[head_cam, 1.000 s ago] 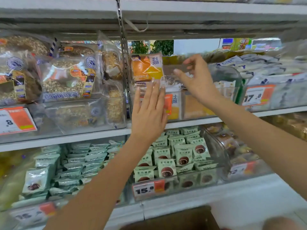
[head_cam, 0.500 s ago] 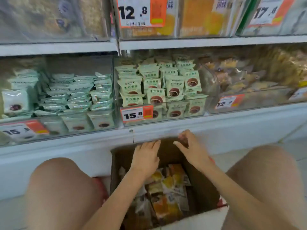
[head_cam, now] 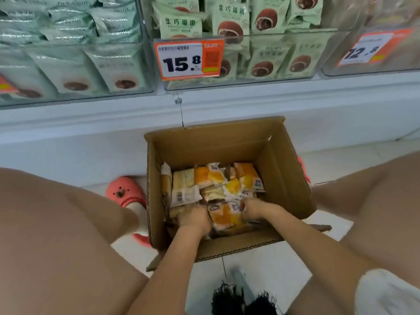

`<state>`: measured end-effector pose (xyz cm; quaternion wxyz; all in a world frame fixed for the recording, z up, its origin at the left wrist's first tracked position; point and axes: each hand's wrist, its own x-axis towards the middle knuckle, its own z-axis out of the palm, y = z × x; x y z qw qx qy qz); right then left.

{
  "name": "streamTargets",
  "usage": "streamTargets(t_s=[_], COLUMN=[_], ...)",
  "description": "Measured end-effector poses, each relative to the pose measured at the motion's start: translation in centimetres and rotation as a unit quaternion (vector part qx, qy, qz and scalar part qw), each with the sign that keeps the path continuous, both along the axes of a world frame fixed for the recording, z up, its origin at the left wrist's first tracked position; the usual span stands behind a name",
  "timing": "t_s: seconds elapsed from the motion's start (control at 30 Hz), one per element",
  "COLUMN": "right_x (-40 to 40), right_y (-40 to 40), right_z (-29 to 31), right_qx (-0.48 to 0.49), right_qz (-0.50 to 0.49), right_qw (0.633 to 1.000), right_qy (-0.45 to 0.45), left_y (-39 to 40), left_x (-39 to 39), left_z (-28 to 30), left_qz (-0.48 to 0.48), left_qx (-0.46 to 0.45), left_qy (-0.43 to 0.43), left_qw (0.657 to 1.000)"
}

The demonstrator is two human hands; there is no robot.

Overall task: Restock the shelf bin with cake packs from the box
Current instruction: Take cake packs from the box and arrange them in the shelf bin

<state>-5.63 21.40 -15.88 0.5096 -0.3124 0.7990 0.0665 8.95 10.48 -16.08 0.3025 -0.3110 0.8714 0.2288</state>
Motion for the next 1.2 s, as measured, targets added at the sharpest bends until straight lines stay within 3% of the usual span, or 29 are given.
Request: streamTargets(t_s=[0.17, 0.27, 0.4, 0.53, 0.7, 0.8, 0.87, 0.93, 1.0, 1.07, 1.1, 1.13, 1.2], right_x=[3.8, 6.1, 7.8, 8.0, 6.8, 4.9, 3.7, 2.7, 2.2, 2.4, 2.7, 3.0, 3.6], right_y=[-4.0, -6.3, -6.7, -5.5, -3.2, -2.4, -2.5, -2.7, -2.7, -2.6, -2.6, -2.5, -2.2], right_z=[-0.9, -2.4, -4.4, -5.6, -5.5, -3.4, -1.6, -0.1, 0.6, 0.9, 1.0, 1.1, 1.0], right_qx=[-0.085, -0.132, -0.184, -0.242, -0.273, -0.285, -0.291, -0.297, -0.301, -0.295, -0.289, -0.287, -0.290], right_qz=[0.099, 0.073, 0.045, -0.030, -0.191, -0.324, -0.425, -0.503, -0.546, -0.558, -0.561, -0.564, -0.577], right_qw=[0.991, 0.987, 0.981, 0.969, 0.941, 0.893, 0.838, 0.773, 0.721, 0.697, 0.690, 0.684, 0.670], right_qy=[-0.003, -0.048, -0.039, -0.043, -0.058, -0.129, -0.183, -0.246, -0.302, -0.340, -0.354, -0.363, -0.366], left_y=[-0.9, -1.7, -1.9, -1.8, -2.6, -2.9, -2.9, -3.1, -3.1, -2.7, -2.5, -2.3, -2.0], left_x=[0.5, 1.1, 1.9, 2.8, 3.1, 2.5, 2.0, 1.7, 1.6, 1.3, 1.0, 0.8, 0.5], left_z=[-0.3, -0.7, -0.7, -0.6, -0.8, -0.1, 0.4, 0.6, 1.3, 2.1, 2.4, 2.5, 2.3], left_qz=[0.097, 0.160, 0.188, 0.185, 0.309, 0.416, 0.490, 0.553, 0.602, 0.625, 0.628, 0.630, 0.634], left_qx=[0.002, -0.003, -0.009, -0.027, 0.017, 0.032, 0.075, 0.141, 0.269, 0.443, 0.489, 0.509, 0.503], left_qy=[0.015, 0.016, 0.001, 0.003, 0.104, 0.218, 0.281, 0.295, 0.269, 0.250, 0.253, 0.263, 0.285], left_qw=[0.995, 0.987, 0.982, 0.982, 0.945, 0.882, 0.822, 0.766, 0.702, 0.592, 0.550, 0.524, 0.514])
